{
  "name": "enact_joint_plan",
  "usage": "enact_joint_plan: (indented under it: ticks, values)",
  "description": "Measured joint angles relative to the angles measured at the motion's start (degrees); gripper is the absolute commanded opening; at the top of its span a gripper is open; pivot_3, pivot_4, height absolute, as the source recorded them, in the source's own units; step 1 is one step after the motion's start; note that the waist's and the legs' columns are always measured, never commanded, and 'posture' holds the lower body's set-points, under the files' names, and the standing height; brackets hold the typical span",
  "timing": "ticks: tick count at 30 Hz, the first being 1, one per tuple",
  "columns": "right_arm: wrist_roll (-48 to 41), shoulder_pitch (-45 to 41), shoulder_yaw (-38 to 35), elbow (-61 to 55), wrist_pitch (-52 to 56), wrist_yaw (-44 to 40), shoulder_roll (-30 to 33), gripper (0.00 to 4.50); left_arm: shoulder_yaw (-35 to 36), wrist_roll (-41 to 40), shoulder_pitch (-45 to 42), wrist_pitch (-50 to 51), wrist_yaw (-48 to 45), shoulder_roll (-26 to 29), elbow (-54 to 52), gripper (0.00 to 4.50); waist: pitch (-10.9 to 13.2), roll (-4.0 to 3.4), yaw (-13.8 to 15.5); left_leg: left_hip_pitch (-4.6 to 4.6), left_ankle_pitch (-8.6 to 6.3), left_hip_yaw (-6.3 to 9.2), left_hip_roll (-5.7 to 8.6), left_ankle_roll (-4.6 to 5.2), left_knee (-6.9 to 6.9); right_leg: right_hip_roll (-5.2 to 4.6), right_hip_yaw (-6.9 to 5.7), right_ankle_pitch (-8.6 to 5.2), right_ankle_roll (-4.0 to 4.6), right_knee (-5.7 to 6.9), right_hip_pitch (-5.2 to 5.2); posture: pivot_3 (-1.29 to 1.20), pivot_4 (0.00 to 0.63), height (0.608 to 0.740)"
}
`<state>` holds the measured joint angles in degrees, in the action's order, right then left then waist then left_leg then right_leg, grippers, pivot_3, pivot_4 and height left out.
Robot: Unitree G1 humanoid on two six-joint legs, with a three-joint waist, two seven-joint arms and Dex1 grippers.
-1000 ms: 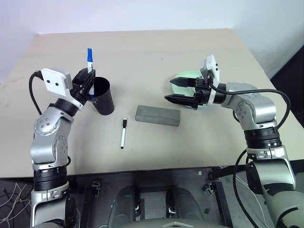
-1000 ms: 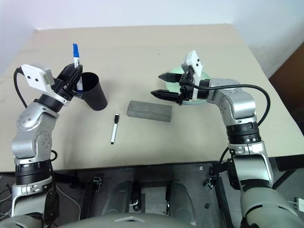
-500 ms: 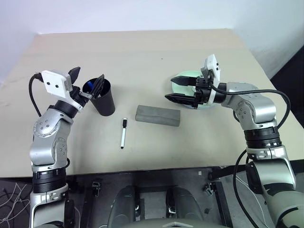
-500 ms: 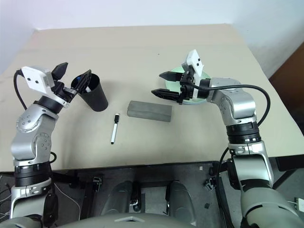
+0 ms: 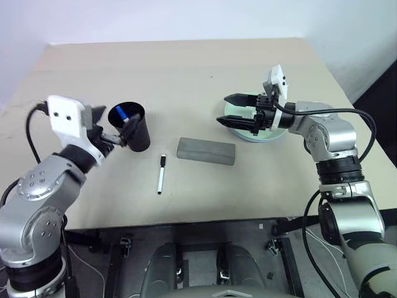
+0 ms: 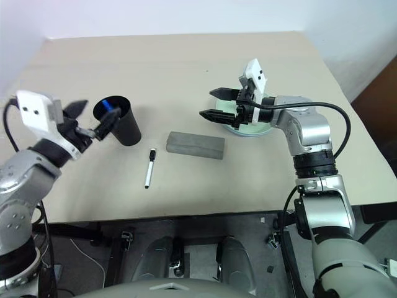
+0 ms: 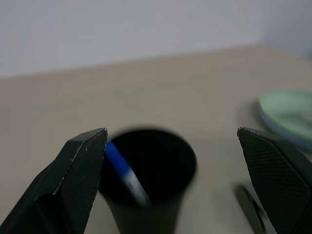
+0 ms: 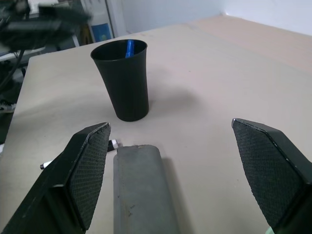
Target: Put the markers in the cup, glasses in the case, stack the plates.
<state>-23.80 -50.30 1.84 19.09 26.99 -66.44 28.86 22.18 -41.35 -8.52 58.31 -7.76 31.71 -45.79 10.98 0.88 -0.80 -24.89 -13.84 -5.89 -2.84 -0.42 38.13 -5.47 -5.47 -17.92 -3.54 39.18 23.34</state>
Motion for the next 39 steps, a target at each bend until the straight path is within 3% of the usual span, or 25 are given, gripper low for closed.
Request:
enact_joint_plan:
  ticks: [4, 8, 13, 17, 23, 39]
  values:
    - [0.64, -0.94, 0.16, 2.06, -1.37, -1.16, -0.25, 4.19, -7.4, 2.17, 4.93, 5.27, 5.14, -0.29, -4.8, 4.48, 0.0, 0.0, 0.17, 0.01, 0.01, 0.03, 0.0, 0.03, 0.03, 0.01, 0.0, 0.0, 0.01, 0.03, -0.01, 0.0, 0.15, 0.701]
    - [1.22, -2.29, 0.16, 2.83, -1.86, -2.85, 0.6, 4.19, -8.75, 1.8, 5.15, 10.08, 8.58, -5.16, -5.13, 4.48, 0.01, 0.02, 0.16, 0.02, 0.01, 0.08, -0.01, 0.06, 0.04, 0.02, -0.02, 0.02, 0.03, 0.04, -0.03, 0.0, 0.15, 0.701]
    - [1.82, -2.54, 0.15, 3.49, -2.06, -4.35, 1.51, 4.19, -10.36, 2.5, 0.52, 18.58, 10.35, -5.1, -1.84, 4.48, 0.01, 0.01, 0.11, 0.02, 0.05, 0.08, 0.0, 0.07, 0.04, 0.03, -0.03, 0.03, 0.03, 0.05, -0.03, 0.0, 0.15, 0.701]
    - [2.33, -2.61, 0.09, 3.61, -2.17, -4.24, 1.6, 4.19, -12.48, 3.56, -3.34, 23.57, 11.55, -8.75, 0.07, 4.48, 0.01, 0.01, 0.16, 0.02, 0.08, 0.06, 0.01, 0.03, 0.04, 0.02, -0.02, 0.03, 0.03, 0.04, -0.03, 0.0, 0.15, 0.701]
    - [2.31, -2.42, -0.13, 3.3, -2.17, -3.48, 1.56, 4.19, -13.72, 4.68, -10.71, 31.55, 9.84, -9.99, 4.86, 4.48, 0.01, 0.01, 0.16, 0.02, 0.09, 0.07, 0.01, 0.02, 0.06, 0.03, -0.03, 0.05, -0.01, 0.06, -0.05, 0.0, 0.15, 0.701]
    - [2.2, -0.22, -0.36, 0.18, -0.87, -1.69, 2.32, 4.19, -23.23, -1.77, -19.89, 32.9, 14.05, -3.84, 18.79, 4.48, 0.01, -0.04, 0.43, 0.49, 0.23, 0.14, 0.0, 0.15, 0.02, -0.06, -0.03, 0.36, 0.17, 0.07, -0.45, 0.0, 0.15, 0.701]
